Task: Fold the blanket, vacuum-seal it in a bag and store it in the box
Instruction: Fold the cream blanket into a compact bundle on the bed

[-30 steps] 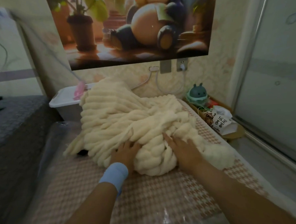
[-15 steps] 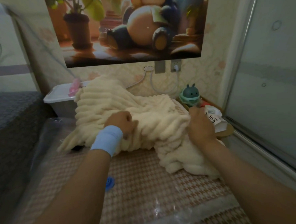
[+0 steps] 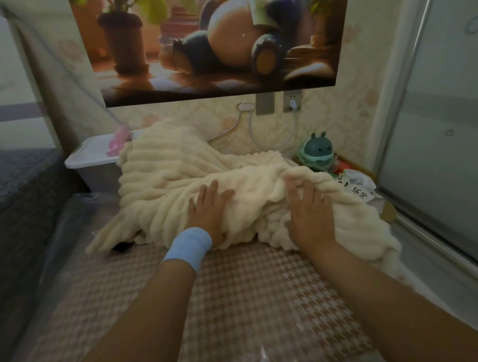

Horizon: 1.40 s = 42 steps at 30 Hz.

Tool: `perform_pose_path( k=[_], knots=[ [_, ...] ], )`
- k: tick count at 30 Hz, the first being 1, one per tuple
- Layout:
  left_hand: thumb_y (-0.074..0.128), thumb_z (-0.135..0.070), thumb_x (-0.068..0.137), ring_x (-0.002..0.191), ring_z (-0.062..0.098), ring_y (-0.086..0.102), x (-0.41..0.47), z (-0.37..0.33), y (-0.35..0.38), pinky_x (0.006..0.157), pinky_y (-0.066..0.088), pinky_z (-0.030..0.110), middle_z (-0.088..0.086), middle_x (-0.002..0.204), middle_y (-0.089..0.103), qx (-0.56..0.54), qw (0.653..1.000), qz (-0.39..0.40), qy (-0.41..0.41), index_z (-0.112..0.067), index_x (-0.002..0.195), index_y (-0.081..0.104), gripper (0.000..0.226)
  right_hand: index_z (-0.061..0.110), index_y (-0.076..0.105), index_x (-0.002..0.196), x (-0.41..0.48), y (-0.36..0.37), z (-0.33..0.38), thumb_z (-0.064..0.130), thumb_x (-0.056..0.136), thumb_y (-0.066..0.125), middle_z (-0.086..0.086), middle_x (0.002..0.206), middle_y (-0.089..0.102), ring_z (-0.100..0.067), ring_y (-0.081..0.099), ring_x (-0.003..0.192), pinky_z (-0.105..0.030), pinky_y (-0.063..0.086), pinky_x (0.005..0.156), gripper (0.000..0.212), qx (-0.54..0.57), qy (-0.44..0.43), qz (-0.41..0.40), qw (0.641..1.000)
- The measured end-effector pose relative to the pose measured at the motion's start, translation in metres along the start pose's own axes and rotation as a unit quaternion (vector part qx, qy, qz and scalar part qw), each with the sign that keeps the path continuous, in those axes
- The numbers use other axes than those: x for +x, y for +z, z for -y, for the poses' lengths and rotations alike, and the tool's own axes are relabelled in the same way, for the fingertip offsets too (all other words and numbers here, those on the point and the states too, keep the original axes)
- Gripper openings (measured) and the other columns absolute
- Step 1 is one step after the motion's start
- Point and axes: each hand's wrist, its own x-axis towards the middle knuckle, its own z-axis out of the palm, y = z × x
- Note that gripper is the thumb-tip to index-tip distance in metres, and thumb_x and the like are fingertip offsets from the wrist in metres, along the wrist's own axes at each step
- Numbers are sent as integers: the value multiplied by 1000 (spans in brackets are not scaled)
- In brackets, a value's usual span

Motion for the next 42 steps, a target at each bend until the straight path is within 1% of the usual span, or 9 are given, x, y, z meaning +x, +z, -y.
perform_pose_path(
  k=[4, 8, 12, 18, 26, 33, 37, 39, 42],
  knots=[
    [68, -7, 62, 113, 41, 45, 17, 7, 0, 87, 39, 45, 18, 130, 43, -8, 972, -234, 8, -17, 111, 56, 51, 14, 46, 111, 3, 27, 15, 17, 82, 40, -13, 93, 58, -32, 61, 69, -37, 47, 47, 30, 149, -240, -118, 952],
    [74, -4, 50, 68, 32, 53, 34, 12, -7, 51, 30, 31, 14, 82, 55, 81, 947, -309, 24, -14, 71, 62, 27, 22, 45, 142, -1, 44, 13, 46, 82, 46, -8, 143, 44, -30, 39, 134, -50, 33, 111, 66, 155, -295, 77, 940],
    [63, -24, 82, 108, 34, 47, 36, 7, -13, 78, 43, 39, 8, 121, 48, 96, 980, -159, -75, -27, 111, 65, 29, 31, 25, 155, 6, 45, 2, 55, 71, 67, -15, 156, 27, -37, 26, 143, -61, 25, 114, 97, 9, -288, 145, 947],
    [60, -37, 85, 145, 31, 10, 27, 0, -14, 118, 12, 44, 7, 159, 2, 22, 1000, -9, 15, -30, 151, 7, 85, 20, 66, 116, 31, -4, 7, 37, 79, 64, -10, 119, 64, -33, 60, 109, -43, 46, 90, 41, 173, -147, 49, 973],
    [62, -54, 78, 81, 20, 56, -54, -41, -60, 72, 49, 35, -3, 92, 57, -109, 961, -206, 149, -24, 97, 57, 35, 22, 69, 116, 41, -111, -20, 31, 94, 67, 1, 117, 69, -18, 63, 109, -33, 50, 92, 24, 607, 102, 59, 786],
    [53, -87, 53, 143, 38, -1, -59, -40, -29, 111, 7, 64, 5, 155, -13, 34, 989, -93, -108, -40, 142, -25, 128, 26, 67, 95, 12, -154, -35, 36, 93, 67, 7, 93, 72, -8, 68, 86, -29, 54, 78, 10, 707, 174, 101, 678],
    [68, -66, 57, 138, 36, 22, -44, -44, -42, 113, 23, 51, 13, 152, 18, -96, 959, -245, -109, -29, 147, 7, 114, 13, 70, 101, 6, -157, -44, 23, 94, 67, -6, 95, 77, -23, 74, 90, -34, 60, 73, 13, 786, 192, 138, 572],
    [53, -58, 70, 129, 37, 40, -35, -39, -51, 108, 34, 44, 16, 141, 42, -199, 953, -217, -69, -21, 139, 41, 79, 13, 69, 101, 12, -143, -44, 26, 92, 69, -7, 96, 75, -24, 72, 89, -25, 57, 68, 15, 739, 195, 111, 635],
    [47, -47, 81, 129, 32, 45, -23, -26, -79, 107, 31, 34, 9, 140, 50, -168, 980, -108, 0, -22, 133, 54, 58, 19, 62, 107, 27, -109, -48, 39, 87, 68, 0, 101, 65, -22, 62, 94, -33, 53, 76, 29, 467, 193, -32, 862]
  ],
)
